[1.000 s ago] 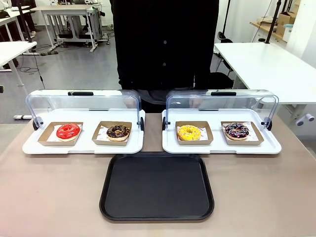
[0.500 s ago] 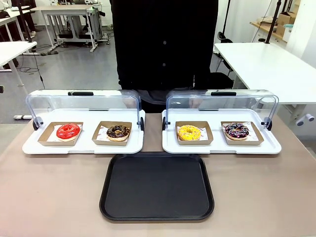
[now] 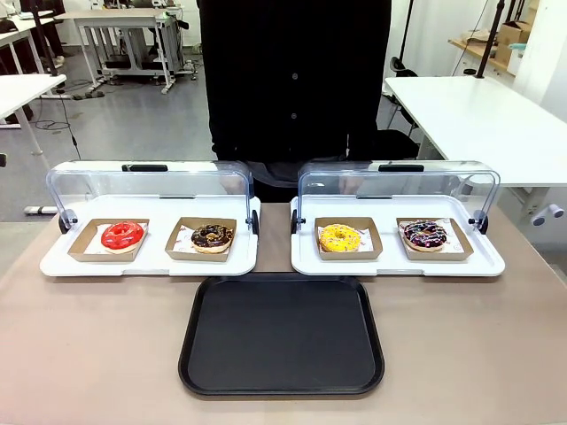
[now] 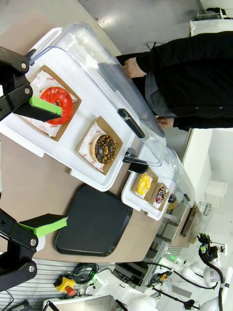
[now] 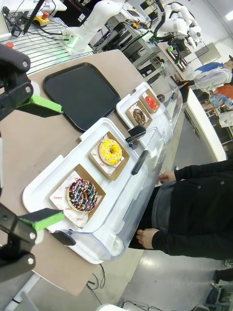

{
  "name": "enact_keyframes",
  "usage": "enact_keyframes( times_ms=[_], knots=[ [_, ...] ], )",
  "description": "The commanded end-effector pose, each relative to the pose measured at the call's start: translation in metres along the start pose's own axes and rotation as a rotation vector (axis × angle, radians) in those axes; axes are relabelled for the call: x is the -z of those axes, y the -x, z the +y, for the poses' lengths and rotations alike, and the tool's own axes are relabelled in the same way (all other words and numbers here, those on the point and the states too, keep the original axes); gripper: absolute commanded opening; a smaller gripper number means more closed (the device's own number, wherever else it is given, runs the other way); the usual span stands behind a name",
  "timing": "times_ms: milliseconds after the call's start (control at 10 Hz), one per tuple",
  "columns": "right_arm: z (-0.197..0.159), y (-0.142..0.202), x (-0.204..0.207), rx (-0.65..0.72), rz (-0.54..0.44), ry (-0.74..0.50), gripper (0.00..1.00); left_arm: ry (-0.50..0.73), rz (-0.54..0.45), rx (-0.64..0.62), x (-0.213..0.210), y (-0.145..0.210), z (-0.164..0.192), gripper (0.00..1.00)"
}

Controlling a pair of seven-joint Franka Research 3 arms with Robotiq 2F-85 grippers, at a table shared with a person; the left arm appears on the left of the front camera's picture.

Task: Move the fourth donut from the left to the tray.
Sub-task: Pick up the Paper togo box containing the Donut indicated by the person and place it on the Handle tray.

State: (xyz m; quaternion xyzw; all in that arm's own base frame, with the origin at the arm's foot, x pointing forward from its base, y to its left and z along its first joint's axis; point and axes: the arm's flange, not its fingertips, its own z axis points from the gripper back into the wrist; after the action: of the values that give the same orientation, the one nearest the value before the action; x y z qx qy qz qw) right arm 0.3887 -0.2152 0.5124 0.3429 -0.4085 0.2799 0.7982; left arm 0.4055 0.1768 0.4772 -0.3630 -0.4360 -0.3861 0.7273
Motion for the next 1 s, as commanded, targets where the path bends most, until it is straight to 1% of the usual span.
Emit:
enact_keyframes(
  times_ms=[0, 900],
  knots=[
    [-0.0014, -0.0016, 0.0014, -0.028, -0.031, -0.003, 1.0, 0.012, 0.002, -0.005, -0.0021, -0.0018, 0.0003, 1.0],
    [-0.0014, -0.0016, 0.0014, -0.028, -0.031, -0.003, 1.0, 0.012, 0.002, -0.005, -0.0021, -0.0018, 0.0003, 1.0]
  ],
)
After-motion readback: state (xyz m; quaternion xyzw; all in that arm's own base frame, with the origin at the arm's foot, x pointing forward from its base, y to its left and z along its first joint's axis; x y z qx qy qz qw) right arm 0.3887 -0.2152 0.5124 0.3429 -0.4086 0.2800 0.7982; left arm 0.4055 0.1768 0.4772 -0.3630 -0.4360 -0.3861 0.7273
